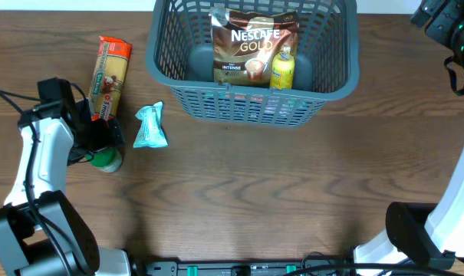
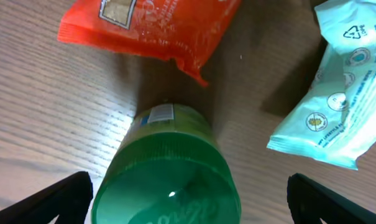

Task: Pack container
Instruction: 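Move the left gripper to the green-lidded jar and grasp it, then lift the jar with the left gripper and drop it into the basket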

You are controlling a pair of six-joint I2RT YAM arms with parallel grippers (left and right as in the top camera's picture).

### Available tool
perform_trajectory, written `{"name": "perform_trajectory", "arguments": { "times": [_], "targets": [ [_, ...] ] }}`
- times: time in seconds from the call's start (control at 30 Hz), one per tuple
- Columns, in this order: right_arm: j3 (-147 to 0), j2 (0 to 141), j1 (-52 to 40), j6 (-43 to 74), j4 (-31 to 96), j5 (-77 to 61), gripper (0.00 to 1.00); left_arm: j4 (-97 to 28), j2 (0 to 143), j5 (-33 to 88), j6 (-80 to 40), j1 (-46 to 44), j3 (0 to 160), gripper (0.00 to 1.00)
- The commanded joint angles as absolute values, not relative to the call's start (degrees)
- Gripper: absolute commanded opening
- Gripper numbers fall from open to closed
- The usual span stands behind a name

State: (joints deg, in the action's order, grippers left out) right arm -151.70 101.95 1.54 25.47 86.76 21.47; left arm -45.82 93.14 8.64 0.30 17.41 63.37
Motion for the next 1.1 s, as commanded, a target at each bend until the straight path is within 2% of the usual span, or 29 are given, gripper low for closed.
{"name": "perform_trajectory", "arguments": {
  "times": [0.0,1.07],
  "targets": [
    [-151.76,102.10,1.89,26.30,86.87,22.06,0.99,-44.93,92.38,8.58,1.26,17.61,61.32,0.98],
    [-151.76,102.10,1.89,26.30,86.87,22.06,0.99,-38.48,100.36,7.94,1.08,17.61,59.46,0.99]
  ]
}}
